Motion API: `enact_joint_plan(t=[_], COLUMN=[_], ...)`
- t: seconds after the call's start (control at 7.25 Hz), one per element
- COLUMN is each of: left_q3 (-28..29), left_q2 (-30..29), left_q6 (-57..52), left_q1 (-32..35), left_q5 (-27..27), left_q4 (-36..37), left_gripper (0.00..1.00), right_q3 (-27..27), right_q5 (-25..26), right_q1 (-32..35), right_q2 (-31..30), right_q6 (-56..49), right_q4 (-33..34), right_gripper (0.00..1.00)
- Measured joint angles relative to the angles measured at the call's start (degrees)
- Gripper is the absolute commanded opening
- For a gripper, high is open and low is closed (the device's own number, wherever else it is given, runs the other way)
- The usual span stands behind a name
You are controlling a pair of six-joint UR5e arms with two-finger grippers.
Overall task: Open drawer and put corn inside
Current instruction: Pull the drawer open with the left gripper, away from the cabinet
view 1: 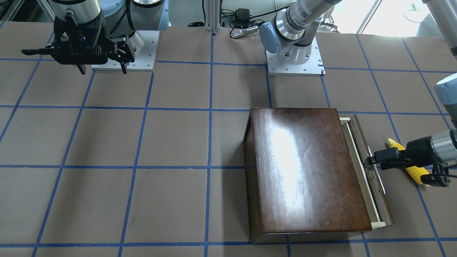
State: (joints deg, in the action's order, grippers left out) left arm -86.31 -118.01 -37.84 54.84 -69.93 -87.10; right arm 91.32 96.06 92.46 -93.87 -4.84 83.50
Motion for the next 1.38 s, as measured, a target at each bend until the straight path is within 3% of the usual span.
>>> enact_joint_plan(t=[1.38], left_q3=[0.0], left_q2=[-0.1], left_q6=[-3.2], left_q1=[-4.2], left_q5=[-1.3], left_q4=[0.1], left_gripper=[1.00], right_q3=[0.0], right_q5=[0.0], right_q1=[0.0], right_q2=[0.0], right_q6=[0.0], right_q4=[0.0], right_gripper=[1.00])
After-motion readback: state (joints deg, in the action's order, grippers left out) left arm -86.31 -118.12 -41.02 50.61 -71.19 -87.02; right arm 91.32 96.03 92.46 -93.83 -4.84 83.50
